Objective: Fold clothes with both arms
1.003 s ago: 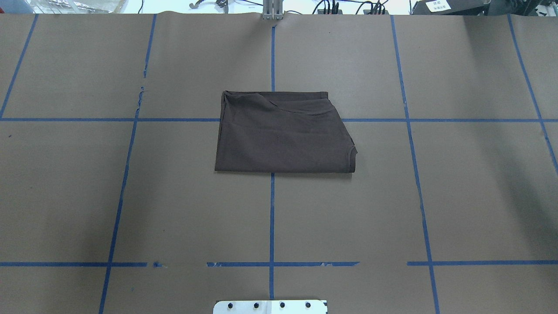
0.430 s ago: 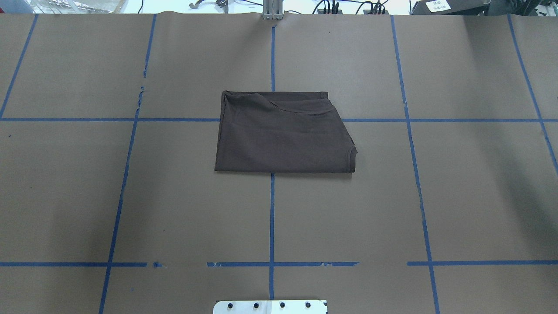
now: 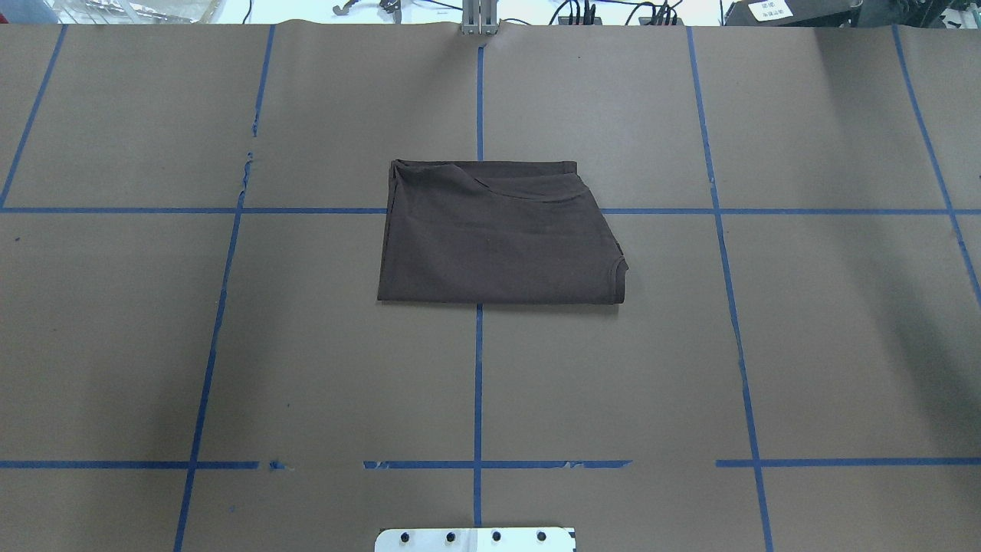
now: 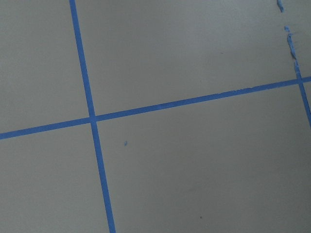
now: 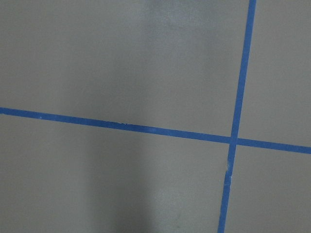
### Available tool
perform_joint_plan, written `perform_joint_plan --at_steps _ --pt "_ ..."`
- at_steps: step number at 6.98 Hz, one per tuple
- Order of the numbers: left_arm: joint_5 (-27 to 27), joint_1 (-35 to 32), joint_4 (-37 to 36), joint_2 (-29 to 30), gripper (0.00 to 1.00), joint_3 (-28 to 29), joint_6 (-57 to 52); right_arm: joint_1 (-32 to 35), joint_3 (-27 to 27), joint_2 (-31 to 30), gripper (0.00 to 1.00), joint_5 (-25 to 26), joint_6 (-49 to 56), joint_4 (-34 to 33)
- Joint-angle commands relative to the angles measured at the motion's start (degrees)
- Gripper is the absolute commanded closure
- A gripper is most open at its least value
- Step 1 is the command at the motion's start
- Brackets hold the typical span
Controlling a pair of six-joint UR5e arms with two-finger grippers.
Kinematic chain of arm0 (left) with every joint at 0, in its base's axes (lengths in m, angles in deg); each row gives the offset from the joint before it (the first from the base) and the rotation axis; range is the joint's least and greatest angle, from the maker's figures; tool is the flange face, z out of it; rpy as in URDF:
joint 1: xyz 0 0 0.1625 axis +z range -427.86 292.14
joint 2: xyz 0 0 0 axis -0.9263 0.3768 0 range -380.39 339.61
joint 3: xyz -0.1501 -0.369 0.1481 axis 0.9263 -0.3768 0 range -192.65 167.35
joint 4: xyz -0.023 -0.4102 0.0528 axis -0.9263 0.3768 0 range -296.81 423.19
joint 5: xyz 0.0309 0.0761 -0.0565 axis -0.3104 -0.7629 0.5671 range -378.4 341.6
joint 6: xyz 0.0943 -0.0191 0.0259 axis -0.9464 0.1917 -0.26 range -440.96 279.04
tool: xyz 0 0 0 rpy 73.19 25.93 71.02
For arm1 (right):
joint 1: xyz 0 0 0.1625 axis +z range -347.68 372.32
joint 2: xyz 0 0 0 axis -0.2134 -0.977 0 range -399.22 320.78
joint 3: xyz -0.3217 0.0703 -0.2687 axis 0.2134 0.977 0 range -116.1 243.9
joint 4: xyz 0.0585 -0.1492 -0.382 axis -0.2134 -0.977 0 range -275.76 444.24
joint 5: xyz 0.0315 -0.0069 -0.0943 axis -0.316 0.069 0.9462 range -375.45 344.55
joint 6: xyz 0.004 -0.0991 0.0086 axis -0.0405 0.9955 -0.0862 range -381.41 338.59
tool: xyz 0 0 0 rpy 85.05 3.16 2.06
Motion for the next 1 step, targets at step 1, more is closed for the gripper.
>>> perform_joint_plan --at_steps 1 --pt "0.09 0.00 0.00 0.14 0.00 -0.04 -0.09 -0.04 0.27 -0.24 0.00 -0.03 -0.01 0.00"
